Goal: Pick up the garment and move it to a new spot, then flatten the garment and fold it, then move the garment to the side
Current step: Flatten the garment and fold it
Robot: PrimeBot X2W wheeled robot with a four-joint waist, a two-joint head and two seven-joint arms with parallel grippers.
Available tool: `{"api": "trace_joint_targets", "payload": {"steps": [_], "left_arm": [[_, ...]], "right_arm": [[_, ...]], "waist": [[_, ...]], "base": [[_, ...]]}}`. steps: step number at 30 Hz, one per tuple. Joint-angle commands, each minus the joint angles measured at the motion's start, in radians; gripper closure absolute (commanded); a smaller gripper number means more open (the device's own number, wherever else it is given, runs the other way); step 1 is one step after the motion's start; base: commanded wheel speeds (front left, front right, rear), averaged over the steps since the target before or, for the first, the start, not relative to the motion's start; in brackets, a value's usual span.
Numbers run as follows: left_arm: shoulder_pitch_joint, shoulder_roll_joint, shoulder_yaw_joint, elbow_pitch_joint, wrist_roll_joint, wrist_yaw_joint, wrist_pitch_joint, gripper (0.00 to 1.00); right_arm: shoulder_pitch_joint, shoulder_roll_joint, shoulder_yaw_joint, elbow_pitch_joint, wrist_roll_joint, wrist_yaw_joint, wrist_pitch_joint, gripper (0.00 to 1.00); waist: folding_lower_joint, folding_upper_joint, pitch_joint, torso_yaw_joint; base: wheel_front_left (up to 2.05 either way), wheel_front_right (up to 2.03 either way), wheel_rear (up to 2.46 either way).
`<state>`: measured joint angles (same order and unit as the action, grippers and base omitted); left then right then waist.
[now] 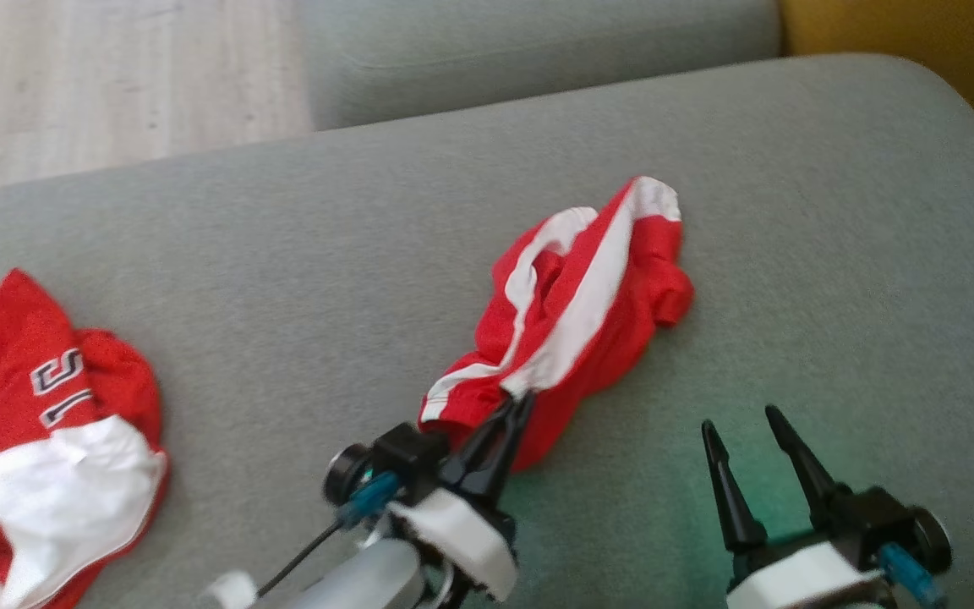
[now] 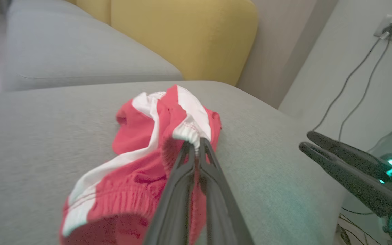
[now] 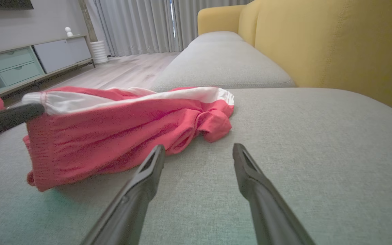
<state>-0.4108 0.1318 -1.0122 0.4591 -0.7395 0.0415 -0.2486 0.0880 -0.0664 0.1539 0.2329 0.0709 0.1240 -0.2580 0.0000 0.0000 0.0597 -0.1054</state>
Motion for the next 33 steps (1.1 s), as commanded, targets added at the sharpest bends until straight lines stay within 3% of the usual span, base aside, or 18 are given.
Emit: {"api": "trace_joint_targets", "payload": {"steps": [1,10,16,24,33], "left_arm": [[-0.010,0.022,0.041,-0.044,0.007,0.009,-0.011,1.00],[0.048,0.172,0.088,-0.248,0.026,0.089,0.012,1.00],[0.038,0.240,0.103,-0.311,0.029,0.103,0.050,1.00],[-0.010,0.257,0.100,-0.340,0.041,0.092,0.077,1.00],[-0.068,0.248,0.104,-0.319,0.060,0.088,0.075,1.00]], "right_arm": [[-0.001,-0.006,0.019,-0.029,0.007,0.007,-0.004,0.00],[-0.007,0.002,-0.016,-0.029,0.038,0.007,-0.004,0.00],[-0.150,-0.038,0.006,0.118,0.106,0.007,-0.002,0.00],[-0.562,-0.179,0.080,0.404,0.148,0.007,0.201,0.00],[-0.790,-0.219,0.186,0.648,0.232,0.007,0.288,0.00]], "waist": [[0.0000,0.0000,-0.018,0.026],[0.0000,0.0000,-0.030,0.128],[0.0000,0.0000,0.008,0.174],[0.0000,0.0000,0.103,0.239],[0.0000,0.0000,0.192,0.322]], "base": [[0.00,0.00,0.00],[0.00,0.00,0.00],[0.00,0.00,0.00],[0.00,0.00,0.00],[0.00,0.00,0.00]]}}
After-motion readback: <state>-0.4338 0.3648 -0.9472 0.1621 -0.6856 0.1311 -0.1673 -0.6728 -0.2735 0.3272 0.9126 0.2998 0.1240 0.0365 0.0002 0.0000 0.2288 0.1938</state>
